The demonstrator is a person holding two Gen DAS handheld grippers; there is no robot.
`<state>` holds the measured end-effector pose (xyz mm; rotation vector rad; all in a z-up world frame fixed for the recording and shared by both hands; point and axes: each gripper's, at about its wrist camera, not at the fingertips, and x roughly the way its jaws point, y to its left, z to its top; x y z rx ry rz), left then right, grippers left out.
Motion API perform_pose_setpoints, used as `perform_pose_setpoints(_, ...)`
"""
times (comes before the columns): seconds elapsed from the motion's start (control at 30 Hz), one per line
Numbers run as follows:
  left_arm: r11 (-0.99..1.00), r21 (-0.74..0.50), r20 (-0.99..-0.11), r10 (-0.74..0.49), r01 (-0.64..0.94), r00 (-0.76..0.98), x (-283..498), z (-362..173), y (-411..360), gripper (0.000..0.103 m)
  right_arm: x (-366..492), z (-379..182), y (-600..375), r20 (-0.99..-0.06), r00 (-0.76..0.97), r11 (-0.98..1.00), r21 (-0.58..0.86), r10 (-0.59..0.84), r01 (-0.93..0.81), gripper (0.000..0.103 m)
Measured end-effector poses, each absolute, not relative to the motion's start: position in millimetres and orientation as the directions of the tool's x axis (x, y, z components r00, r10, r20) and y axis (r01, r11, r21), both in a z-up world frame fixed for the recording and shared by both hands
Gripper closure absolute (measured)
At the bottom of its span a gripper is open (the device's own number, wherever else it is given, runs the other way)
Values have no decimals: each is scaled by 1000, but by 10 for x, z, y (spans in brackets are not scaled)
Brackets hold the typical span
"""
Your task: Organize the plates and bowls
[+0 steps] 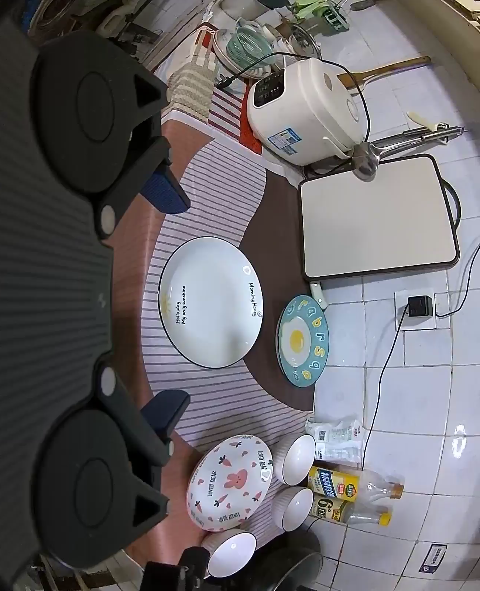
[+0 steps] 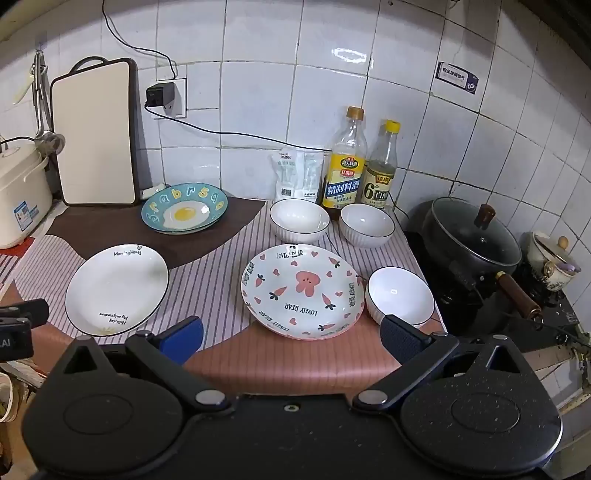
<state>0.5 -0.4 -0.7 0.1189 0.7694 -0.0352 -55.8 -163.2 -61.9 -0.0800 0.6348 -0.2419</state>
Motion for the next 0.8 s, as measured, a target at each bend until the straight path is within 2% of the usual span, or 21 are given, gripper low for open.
perform_pose_setpoints(0.8, 992, 80, -657, -22, 98, 753, -70, 19, -29, 0, -549, -702, -1671, -582, 777, 971, -134, -240, 200, 0)
